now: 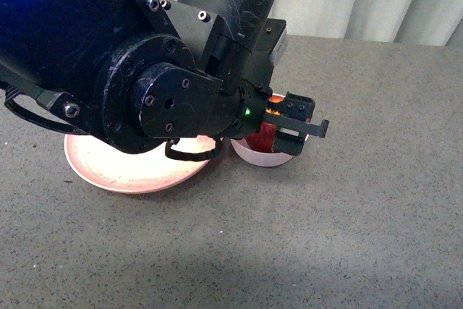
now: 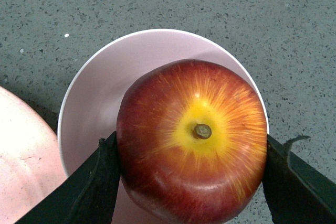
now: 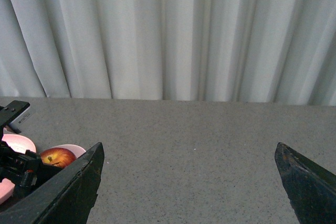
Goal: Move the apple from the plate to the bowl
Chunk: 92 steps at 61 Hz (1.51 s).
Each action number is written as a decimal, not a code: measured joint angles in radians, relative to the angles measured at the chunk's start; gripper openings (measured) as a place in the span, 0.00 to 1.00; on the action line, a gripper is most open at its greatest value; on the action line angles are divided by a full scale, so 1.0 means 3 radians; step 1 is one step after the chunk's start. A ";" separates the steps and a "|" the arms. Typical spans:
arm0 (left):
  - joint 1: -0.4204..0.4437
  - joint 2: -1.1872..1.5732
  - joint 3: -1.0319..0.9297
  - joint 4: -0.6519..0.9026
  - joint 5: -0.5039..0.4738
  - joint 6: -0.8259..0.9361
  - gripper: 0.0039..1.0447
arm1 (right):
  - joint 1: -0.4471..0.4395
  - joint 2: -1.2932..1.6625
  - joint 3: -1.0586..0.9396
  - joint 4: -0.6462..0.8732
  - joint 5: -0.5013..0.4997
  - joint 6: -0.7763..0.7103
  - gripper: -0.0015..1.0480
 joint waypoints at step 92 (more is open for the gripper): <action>0.0902 -0.2398 -0.3042 0.2785 -0.1066 0.0345 0.04 | 0.0000 0.0000 0.0000 0.0000 0.0001 -0.0001 0.91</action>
